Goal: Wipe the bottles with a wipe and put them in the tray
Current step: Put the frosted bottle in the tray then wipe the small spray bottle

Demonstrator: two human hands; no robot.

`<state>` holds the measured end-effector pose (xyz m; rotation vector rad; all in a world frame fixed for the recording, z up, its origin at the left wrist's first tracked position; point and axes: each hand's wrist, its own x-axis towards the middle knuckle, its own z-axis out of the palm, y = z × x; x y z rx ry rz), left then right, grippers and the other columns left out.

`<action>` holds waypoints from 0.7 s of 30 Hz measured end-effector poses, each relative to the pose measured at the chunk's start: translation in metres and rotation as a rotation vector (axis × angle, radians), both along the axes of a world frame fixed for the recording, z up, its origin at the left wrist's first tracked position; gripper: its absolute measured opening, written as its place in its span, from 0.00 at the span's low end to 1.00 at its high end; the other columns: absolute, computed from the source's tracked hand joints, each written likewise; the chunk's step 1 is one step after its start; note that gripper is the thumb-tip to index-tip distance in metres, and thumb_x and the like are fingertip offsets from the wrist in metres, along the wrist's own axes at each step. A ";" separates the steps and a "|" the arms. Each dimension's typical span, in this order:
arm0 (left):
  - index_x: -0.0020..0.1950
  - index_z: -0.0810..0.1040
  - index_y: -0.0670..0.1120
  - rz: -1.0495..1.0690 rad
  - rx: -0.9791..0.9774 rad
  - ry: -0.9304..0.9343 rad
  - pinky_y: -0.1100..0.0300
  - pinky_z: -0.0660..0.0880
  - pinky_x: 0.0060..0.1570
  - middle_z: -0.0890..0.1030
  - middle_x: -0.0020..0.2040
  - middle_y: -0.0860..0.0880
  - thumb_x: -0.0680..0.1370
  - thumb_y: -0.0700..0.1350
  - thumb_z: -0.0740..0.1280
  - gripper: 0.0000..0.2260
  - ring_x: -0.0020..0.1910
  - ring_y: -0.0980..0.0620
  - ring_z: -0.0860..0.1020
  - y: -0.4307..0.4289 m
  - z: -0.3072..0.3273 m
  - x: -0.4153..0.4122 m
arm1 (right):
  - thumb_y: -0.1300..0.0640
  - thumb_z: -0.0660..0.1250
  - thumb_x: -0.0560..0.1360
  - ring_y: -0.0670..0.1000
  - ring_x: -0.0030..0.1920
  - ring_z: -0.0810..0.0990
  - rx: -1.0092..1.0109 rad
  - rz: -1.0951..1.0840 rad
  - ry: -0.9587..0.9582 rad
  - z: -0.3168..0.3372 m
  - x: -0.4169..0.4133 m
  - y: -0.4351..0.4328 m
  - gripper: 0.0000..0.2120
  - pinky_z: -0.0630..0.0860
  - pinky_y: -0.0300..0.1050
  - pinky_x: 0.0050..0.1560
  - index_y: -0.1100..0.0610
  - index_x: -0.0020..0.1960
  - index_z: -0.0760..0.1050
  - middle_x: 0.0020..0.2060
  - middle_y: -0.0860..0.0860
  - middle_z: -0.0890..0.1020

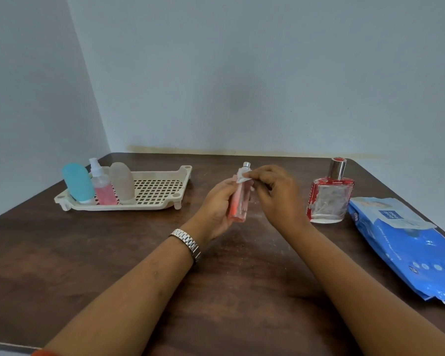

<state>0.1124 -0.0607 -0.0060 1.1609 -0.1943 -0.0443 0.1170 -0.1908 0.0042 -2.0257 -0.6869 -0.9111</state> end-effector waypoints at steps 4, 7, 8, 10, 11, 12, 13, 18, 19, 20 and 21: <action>0.53 0.76 0.43 0.012 0.030 -0.012 0.59 0.73 0.46 0.78 0.44 0.47 0.83 0.42 0.56 0.10 0.43 0.53 0.75 -0.004 0.000 -0.001 | 0.66 0.67 0.74 0.44 0.47 0.76 -0.030 -0.033 -0.017 -0.001 -0.001 -0.003 0.11 0.70 0.30 0.49 0.59 0.54 0.81 0.48 0.52 0.81; 0.57 0.74 0.38 0.032 -0.092 0.009 0.61 0.76 0.40 0.79 0.43 0.45 0.82 0.41 0.56 0.10 0.40 0.53 0.78 0.005 0.005 0.003 | 0.66 0.67 0.73 0.48 0.49 0.77 -0.172 0.048 -0.051 -0.005 -0.009 0.007 0.11 0.70 0.34 0.50 0.58 0.54 0.81 0.48 0.51 0.82; 0.60 0.73 0.37 0.040 -0.152 0.044 0.60 0.78 0.38 0.80 0.45 0.44 0.83 0.43 0.55 0.12 0.41 0.52 0.80 0.009 0.006 0.004 | 0.66 0.67 0.73 0.48 0.49 0.77 -0.216 0.080 -0.060 -0.006 -0.011 0.010 0.11 0.71 0.35 0.51 0.57 0.53 0.81 0.48 0.51 0.82; 0.64 0.71 0.37 0.041 -0.217 0.099 0.58 0.79 0.36 0.82 0.48 0.43 0.84 0.48 0.54 0.17 0.43 0.50 0.82 0.016 0.009 0.006 | 0.66 0.67 0.72 0.48 0.48 0.77 -0.273 0.129 -0.092 -0.008 -0.013 0.013 0.11 0.70 0.35 0.51 0.57 0.53 0.81 0.47 0.50 0.82; 0.64 0.71 0.37 0.038 -0.221 0.108 0.58 0.80 0.37 0.82 0.48 0.43 0.84 0.49 0.54 0.18 0.44 0.49 0.82 0.017 0.009 0.007 | 0.67 0.67 0.72 0.48 0.48 0.77 -0.294 0.139 -0.115 -0.008 -0.013 0.012 0.11 0.70 0.35 0.51 0.57 0.52 0.82 0.47 0.50 0.82; 0.63 0.72 0.37 0.028 -0.215 0.105 0.58 0.80 0.38 0.82 0.48 0.43 0.83 0.48 0.54 0.17 0.44 0.49 0.81 0.017 0.009 0.006 | 0.67 0.68 0.72 0.48 0.48 0.77 -0.310 0.139 -0.140 -0.008 -0.012 0.010 0.11 0.71 0.36 0.52 0.58 0.52 0.81 0.47 0.51 0.82; 0.62 0.73 0.38 0.019 -0.195 0.097 0.58 0.79 0.39 0.82 0.46 0.43 0.83 0.47 0.54 0.16 0.43 0.50 0.81 0.015 0.008 0.006 | 0.67 0.68 0.72 0.48 0.49 0.77 -0.313 0.126 -0.159 -0.007 -0.011 0.007 0.11 0.72 0.37 0.52 0.58 0.52 0.81 0.47 0.51 0.82; 0.56 0.76 0.42 -0.007 0.006 0.015 0.61 0.73 0.37 0.78 0.42 0.47 0.83 0.43 0.55 0.11 0.39 0.53 0.75 -0.002 0.001 0.000 | 0.68 0.66 0.73 0.45 0.50 0.73 -0.133 -0.023 -0.145 0.000 0.002 -0.013 0.12 0.72 0.38 0.51 0.59 0.53 0.81 0.48 0.53 0.82; 0.54 0.76 0.42 -0.001 0.022 0.010 0.61 0.73 0.37 0.78 0.42 0.47 0.83 0.43 0.55 0.11 0.39 0.53 0.75 -0.004 0.000 0.000 | 0.69 0.66 0.72 0.45 0.50 0.74 -0.120 -0.035 -0.147 -0.001 0.002 -0.014 0.12 0.70 0.37 0.52 0.59 0.53 0.81 0.48 0.53 0.82; 0.53 0.76 0.43 0.002 0.029 0.001 0.61 0.73 0.38 0.78 0.42 0.47 0.83 0.43 0.55 0.11 0.39 0.53 0.75 -0.004 0.001 -0.001 | 0.69 0.66 0.72 0.47 0.50 0.75 -0.123 -0.033 -0.147 -0.002 0.002 -0.014 0.12 0.70 0.37 0.52 0.59 0.53 0.81 0.48 0.53 0.82; 0.53 0.76 0.42 0.004 0.025 -0.009 0.61 0.72 0.39 0.77 0.42 0.47 0.82 0.42 0.56 0.10 0.39 0.53 0.75 -0.003 0.001 -0.001 | 0.68 0.66 0.72 0.48 0.50 0.76 -0.139 -0.022 -0.146 -0.003 0.001 -0.011 0.12 0.71 0.38 0.52 0.60 0.54 0.81 0.48 0.53 0.82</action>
